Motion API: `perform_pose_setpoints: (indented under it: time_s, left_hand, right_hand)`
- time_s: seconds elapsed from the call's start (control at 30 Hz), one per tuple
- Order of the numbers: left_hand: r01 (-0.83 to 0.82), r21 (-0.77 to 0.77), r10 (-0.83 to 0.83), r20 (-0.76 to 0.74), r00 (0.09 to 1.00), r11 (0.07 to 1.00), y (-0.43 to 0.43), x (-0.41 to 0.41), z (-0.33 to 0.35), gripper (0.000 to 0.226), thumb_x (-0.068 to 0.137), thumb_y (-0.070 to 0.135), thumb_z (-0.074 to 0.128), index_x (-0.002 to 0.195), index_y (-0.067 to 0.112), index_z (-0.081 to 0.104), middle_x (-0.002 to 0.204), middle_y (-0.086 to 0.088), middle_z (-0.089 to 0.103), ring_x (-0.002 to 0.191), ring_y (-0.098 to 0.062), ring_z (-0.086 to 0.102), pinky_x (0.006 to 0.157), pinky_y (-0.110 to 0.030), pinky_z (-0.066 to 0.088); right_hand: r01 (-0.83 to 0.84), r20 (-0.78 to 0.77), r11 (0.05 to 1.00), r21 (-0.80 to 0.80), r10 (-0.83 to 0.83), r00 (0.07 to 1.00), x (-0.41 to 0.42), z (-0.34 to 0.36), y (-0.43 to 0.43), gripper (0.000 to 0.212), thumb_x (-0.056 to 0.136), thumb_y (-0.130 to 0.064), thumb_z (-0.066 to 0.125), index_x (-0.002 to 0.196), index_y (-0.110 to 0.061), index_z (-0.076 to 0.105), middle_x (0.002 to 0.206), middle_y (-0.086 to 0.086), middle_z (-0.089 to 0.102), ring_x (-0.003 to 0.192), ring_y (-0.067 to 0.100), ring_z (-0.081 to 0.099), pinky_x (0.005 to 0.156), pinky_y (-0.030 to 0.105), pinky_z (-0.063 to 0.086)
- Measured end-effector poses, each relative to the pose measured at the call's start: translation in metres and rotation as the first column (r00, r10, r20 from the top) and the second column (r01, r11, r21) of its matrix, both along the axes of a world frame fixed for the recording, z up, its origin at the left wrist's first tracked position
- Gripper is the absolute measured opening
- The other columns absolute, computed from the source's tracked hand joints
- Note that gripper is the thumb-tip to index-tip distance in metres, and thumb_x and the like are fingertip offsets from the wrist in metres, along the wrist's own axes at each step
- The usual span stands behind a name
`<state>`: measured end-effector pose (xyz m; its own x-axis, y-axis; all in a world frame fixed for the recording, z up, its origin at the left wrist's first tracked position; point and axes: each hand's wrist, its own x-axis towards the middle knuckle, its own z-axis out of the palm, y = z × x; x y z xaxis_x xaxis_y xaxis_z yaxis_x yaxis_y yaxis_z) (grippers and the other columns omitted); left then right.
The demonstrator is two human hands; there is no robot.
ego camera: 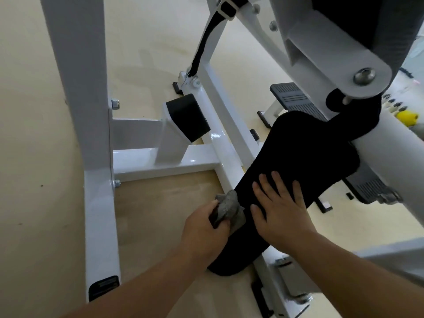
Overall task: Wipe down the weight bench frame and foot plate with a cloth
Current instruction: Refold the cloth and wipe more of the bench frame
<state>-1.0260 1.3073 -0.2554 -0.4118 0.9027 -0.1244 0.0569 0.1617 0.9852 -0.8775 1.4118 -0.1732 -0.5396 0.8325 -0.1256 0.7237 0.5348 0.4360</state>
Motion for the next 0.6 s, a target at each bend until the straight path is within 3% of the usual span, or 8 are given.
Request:
perform_pose_setpoints:
  time_s: [0.1,0.2,0.3,0.37,0.47,0.53,0.6]
  left_hand:
    - [0.003,-0.040,-0.003,-0.016,1.000,0.999,0.006,0.001,-0.005,0.031,0.093,0.022,0.069,0.123,0.029,0.066,0.106,0.018,0.068,0.095,0.006,0.063,0.081,-0.010,0.052]
    - [-0.006,-0.045,0.008,0.039,0.999,0.999,0.018,0.003,-0.006,0.028,0.096,0.022,0.069,0.122,0.030,0.066,0.099,0.019,0.068,0.089,0.008,0.063,0.076,-0.011,0.052]
    - [-0.040,-0.068,0.044,0.063,0.997,0.997,0.036,0.007,-0.007,0.019,0.097,0.024,0.066,0.116,0.030,0.068,0.093,0.012,0.070,0.084,-0.001,0.066,0.078,-0.024,0.059]
    - [-0.055,-0.101,0.065,0.098,0.993,0.993,0.044,0.015,-0.011,0.016,0.098,0.025,0.066,0.113,0.029,0.069,0.093,0.010,0.071,0.085,-0.004,0.067,0.080,-0.029,0.060]
    - [-0.076,-0.122,0.097,0.177,0.979,0.990,0.047,0.037,-0.024,0.020,0.098,0.024,0.068,0.117,0.030,0.070,0.093,0.010,0.073,0.086,-0.006,0.070,0.084,-0.036,0.061]
    - [-0.040,-0.134,0.066,0.194,0.979,0.990,0.044,0.052,-0.035,0.023,0.100,0.024,0.063,0.120,0.032,0.068,0.092,0.010,0.072,0.082,-0.005,0.069,0.081,-0.032,0.061]
    - [0.007,-0.147,0.014,0.140,0.990,0.989,0.036,0.067,-0.043,0.021,0.101,0.022,0.058,0.114,0.034,0.067,0.084,0.010,0.070,0.073,-0.001,0.066,0.067,-0.019,0.054]
  right_hand:
    - [-0.034,0.011,0.996,-0.077,0.035,0.999,-0.027,0.008,0.028,0.075,0.092,-0.048,0.009,0.164,-0.028,0.003,0.171,-0.007,-0.011,0.147,0.014,-0.034,0.120,0.049,-0.024]
    - [-0.095,0.053,0.992,-0.086,0.099,0.994,-0.044,0.018,0.049,0.087,0.082,-0.039,0.022,0.164,-0.025,-0.002,0.170,-0.004,-0.016,0.150,0.017,-0.033,0.122,0.049,-0.021]
    - [-0.262,0.068,0.965,-0.028,0.263,0.962,-0.032,0.025,0.071,0.084,0.085,-0.030,0.043,0.164,-0.021,0.017,0.172,-0.001,-0.001,0.149,0.012,-0.023,0.123,0.039,-0.019]
    - [-0.366,0.133,0.929,0.049,0.357,0.924,-0.017,0.032,0.080,0.076,0.081,-0.020,0.057,0.155,-0.016,0.043,0.168,0.003,0.023,0.153,0.015,0.001,0.125,0.036,-0.011]
    - [-0.459,0.174,0.885,0.077,0.441,0.880,-0.002,0.034,0.085,0.065,0.083,-0.029,0.074,0.143,-0.010,0.058,0.159,0.009,0.041,0.148,0.018,0.023,0.124,0.037,-0.001]
    - [-0.469,0.155,0.874,0.125,0.449,0.880,0.005,0.028,0.075,0.057,0.098,-0.040,0.056,0.146,-0.009,0.054,0.160,0.009,0.033,0.151,0.021,0.020,0.126,0.039,-0.002]
    - [-0.387,0.121,0.914,0.125,0.373,0.920,0.017,0.015,0.056,0.061,0.106,-0.046,0.029,0.153,-0.009,0.041,0.165,0.009,0.024,0.156,0.024,0.012,0.128,0.043,-0.001]
